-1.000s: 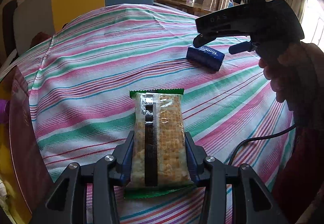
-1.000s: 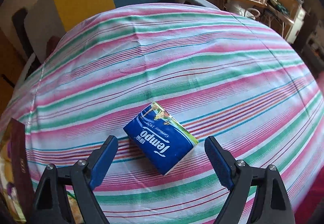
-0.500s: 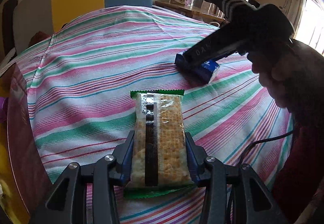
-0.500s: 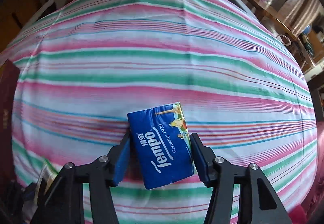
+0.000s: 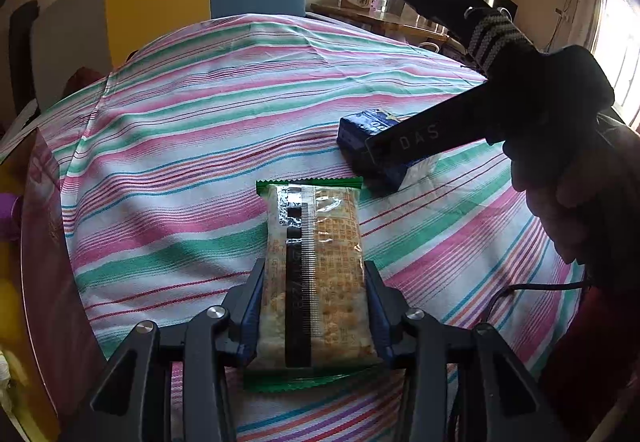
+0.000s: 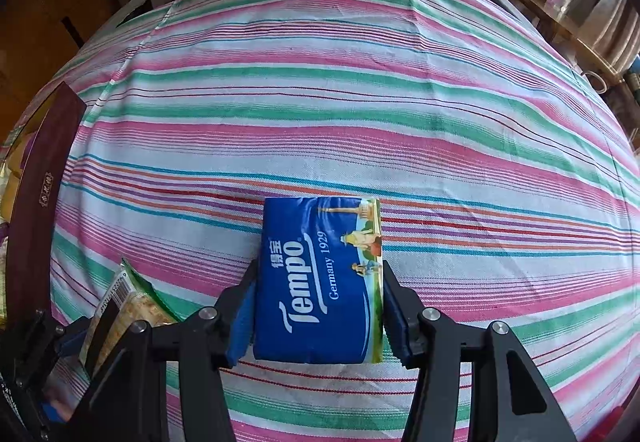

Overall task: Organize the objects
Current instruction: 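Lower the cracker snack into the gold tray and open the left tool, then carry the blue Tempo tissue pack into the gold tray and open the right tool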

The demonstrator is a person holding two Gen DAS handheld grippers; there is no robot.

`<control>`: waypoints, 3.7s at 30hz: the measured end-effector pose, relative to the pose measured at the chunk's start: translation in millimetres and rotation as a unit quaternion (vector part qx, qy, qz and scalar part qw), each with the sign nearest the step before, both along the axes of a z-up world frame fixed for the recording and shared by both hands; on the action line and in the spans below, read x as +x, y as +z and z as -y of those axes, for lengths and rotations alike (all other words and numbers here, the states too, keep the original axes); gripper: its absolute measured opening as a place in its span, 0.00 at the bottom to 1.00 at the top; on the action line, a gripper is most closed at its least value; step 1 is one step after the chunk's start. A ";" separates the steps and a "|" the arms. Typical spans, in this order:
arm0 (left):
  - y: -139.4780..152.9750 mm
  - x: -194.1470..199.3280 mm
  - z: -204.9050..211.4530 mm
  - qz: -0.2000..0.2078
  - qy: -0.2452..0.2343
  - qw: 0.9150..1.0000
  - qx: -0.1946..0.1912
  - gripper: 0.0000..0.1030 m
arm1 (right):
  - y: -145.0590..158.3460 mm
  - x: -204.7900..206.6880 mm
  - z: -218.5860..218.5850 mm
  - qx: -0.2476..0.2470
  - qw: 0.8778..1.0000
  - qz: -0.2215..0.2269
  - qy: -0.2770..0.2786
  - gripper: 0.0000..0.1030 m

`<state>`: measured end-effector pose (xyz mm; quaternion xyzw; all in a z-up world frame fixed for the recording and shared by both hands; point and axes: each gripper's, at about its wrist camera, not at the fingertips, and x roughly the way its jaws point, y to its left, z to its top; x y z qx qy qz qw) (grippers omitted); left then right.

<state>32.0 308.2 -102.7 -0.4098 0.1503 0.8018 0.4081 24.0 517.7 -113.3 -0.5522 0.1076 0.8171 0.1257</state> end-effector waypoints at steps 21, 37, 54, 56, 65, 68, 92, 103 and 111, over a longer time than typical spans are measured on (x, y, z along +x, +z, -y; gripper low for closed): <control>95.9 12.8 38.0 -0.042 0.037 0.997 0.050 0.42 | -4.5 -7.7 6.1 0.021 1.000 -0.011 0.014 0.54; 111.0 -4.7 105.1 -0.055 0.114 0.990 0.063 0.42 | 1.0 5.4 28.5 0.038 0.999 -0.019 0.019 0.54; 73.8 -97.1 254.8 0.118 0.296 0.940 0.124 0.42 | -1.4 -2.0 26.7 0.053 0.998 -0.014 0.026 0.53; 74.8 -108.7 248.6 0.121 0.293 0.940 0.127 0.42 | -1.9 -3.6 25.8 0.054 0.998 -0.013 0.026 0.53; 59.2 -161.1 183.3 0.069 0.246 0.966 0.038 0.42 | -2.7 -7.4 23.4 0.055 0.998 -0.012 0.027 0.53; 37.2 -182.3 172.7 0.082 0.247 0.966 0.001 0.42 | -3.0 -7.6 23.1 0.055 0.998 -0.011 0.028 0.53; 94.5 -81.4 251.3 -0.043 0.322 0.946 0.010 0.44 | -1.0 -6.6 31.6 0.073 0.997 -0.008 0.027 0.51; 82.2 -55.2 295.8 -0.024 0.357 0.934 0.017 0.44 | 1.0 -8.1 36.7 0.086 0.996 0.004 -0.003 0.51; 74.2 -52.2 320.3 -0.014 0.383 0.923 0.026 0.44 | 18.0 -9.4 50.8 0.070 0.997 -0.005 -0.032 0.51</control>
